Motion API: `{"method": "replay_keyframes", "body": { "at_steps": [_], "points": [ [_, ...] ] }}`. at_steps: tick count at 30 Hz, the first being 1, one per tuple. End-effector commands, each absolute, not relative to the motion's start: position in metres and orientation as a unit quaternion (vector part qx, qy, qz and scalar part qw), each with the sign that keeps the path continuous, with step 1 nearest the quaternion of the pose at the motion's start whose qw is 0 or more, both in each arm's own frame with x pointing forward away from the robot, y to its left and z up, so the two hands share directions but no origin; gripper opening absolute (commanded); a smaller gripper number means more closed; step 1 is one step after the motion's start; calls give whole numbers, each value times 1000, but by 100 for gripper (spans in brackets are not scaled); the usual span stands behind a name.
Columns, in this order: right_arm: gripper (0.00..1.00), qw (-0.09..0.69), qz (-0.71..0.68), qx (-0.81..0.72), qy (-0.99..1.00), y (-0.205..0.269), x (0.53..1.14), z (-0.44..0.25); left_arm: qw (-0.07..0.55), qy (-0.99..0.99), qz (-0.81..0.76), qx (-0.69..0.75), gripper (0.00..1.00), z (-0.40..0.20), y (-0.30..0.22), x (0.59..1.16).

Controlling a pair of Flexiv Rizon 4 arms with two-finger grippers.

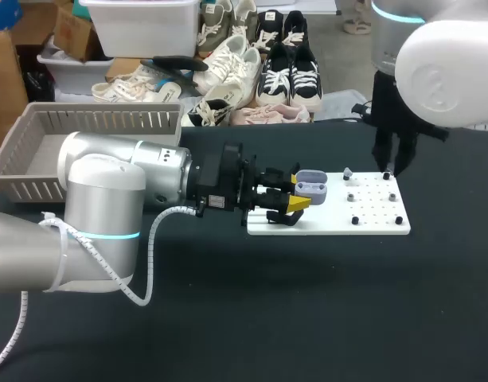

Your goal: Pick up each earbud case from the left stands, insert the matching earbuds, close the lid, and place the case in the box.

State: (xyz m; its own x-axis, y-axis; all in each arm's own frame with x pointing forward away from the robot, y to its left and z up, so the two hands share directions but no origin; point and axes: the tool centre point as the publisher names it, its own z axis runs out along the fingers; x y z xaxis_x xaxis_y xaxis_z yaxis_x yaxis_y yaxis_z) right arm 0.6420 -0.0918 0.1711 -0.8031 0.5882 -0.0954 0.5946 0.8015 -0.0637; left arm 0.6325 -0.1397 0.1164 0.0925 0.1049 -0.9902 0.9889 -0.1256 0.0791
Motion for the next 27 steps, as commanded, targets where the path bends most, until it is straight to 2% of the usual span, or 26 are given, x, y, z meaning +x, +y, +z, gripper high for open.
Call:
{"method": "replay_keyframes", "body": {
  "at_steps": [1,15,27],
  "points": [
    [0,49,-69,296,952,-61,628,198,461,473,-480,578,0,116,-140,634],
    [0,10,-81,238,968,-2,615,206,461,473,-480,578,0,116,-140,634],
    [0,-13,-83,217,973,14,613,191,461,473,-480,578,0,116,-140,634]
  ]
}}
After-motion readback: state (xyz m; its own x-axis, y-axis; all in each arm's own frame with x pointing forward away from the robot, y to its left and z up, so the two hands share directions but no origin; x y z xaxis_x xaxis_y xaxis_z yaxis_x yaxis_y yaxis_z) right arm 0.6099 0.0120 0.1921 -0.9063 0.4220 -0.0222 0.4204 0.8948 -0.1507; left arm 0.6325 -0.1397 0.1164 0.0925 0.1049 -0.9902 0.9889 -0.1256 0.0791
